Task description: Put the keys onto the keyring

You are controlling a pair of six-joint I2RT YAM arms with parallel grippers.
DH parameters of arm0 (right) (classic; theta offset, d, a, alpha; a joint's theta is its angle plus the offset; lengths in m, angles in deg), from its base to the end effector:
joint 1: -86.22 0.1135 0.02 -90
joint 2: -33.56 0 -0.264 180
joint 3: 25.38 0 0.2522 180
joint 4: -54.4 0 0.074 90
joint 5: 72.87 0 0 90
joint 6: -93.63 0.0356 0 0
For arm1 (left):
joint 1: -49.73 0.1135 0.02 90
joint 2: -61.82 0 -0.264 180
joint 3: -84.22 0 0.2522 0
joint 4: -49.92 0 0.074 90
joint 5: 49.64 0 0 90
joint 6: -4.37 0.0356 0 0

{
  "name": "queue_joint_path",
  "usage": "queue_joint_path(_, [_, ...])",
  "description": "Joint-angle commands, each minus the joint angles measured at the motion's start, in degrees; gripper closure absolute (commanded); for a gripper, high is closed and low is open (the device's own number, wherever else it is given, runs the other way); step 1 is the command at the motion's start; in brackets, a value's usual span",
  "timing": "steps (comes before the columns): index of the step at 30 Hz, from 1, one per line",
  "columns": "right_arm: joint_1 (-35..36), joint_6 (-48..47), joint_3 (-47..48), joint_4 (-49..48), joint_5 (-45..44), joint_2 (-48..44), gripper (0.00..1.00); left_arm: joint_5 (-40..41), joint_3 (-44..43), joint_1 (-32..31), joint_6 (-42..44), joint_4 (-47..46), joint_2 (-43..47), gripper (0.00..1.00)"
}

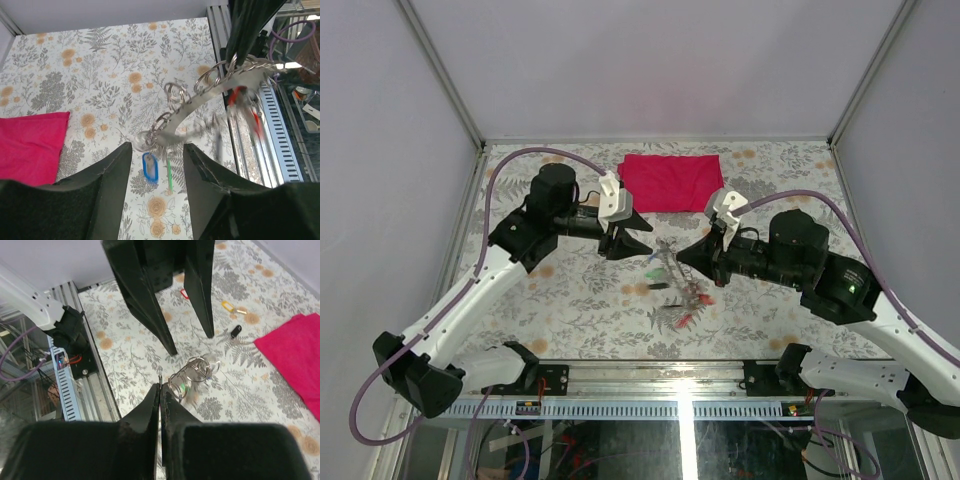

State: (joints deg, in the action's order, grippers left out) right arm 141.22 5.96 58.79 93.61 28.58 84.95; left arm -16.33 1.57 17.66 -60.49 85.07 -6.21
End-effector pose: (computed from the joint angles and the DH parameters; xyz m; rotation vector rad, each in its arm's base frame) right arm 0.0949 0.1478 0.4441 -0.9216 1.5066 0.9088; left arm 0.1985 -0.1595 0.3892 1.4262 1.2349 -1.0255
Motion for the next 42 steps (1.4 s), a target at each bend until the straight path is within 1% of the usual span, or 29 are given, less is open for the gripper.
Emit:
queue_joint_path(1, [0.12,1.01,3.08,-1.31,-2.03,0.11,1.0,-1.65,0.76,0.32,-2.26,-5.39,1.44,0.52])
queue_joint_path(5, [0.13,0.64,3.16,-0.99,-3.06,-0.04,1.0,-1.48,0.68,0.37,-2.97,-5.93,1.71,0.52])
queue_joint_path(8, [0.11,0.4,2.92,-0.78,-3.69,-0.3,1.0,-0.64,1.35,0.34,-5.86,-9.18,2.64,0.54])
queue_joint_path(11, [0.14,0.48,1.57,-3.27,-3.71,-0.92,1.0,-1.69,3.39,0.28,-12.23,-16.95,3.97,0.56])
queue_joint_path(12, [0.19,0.53,1.06,-4.48,-3.69,-1.24,1.0,-2.37,4.28,0.26,-15.93,-20.15,4.46,0.57])
queue_joint_path(15, [0.11,0.66,-1.39,-9.84,-2.44,-2.31,1.0,-4.13,7.35,0.0,-23.47,-30.31,6.29,0.59])
queue_joint_path(17, [0.13,0.54,-3.72,-14.45,-1.43,-3.41,1.0,-4.53,9.4,-0.18,-26.91,-36.15,7.61,0.6])
queue_joint_path(19, [0.17,0.11,-5.99,-18.91,-0.82,-4.66,1.0,-5.05,10.2,-0.19,-28.75,-39.59,8.81,0.61])
queue_joint_path(23, [0.12,-0.39,-11.39,-29.78,2.29,-7.57,1.0,-5.43,9.82,-0.26,-29.23,-39.88,10.25,0.62])
queue_joint_path(26, [0.12,-0.7,-14.21,-36.73,4.58,-8.05,1.0,-5.32,9.28,-0.29,-29.48,-39.85,10.51,0.65])
queue_joint_path(30, [0.11,-0.03,-16.57,-42.88,7.2,-7.81,1.0,-4.96,8.88,-0.27,-30.24,-40.83,10.21,0.67])
queue_joint_path(35, [0.11,1.05,-20.18,-51.9,6.64,-7.95,1.0,-4.9,9.85,-0.38,-33.47,-45.52,10.51,0.67])
queue_joint_path(38, [0.14,2.16,-23.08,-59.22,6.56,-8.32,1.0,-3.69,10.9,-0.4,-35.49,-48.26,11.8,0.67])
queue_joint_path(42, [0.11,3.27,-23.84,-62.66,6.16,-7.83,1.0,-2.9,12.19,-0.36,-37.59,-50.83,13.52,0.68])
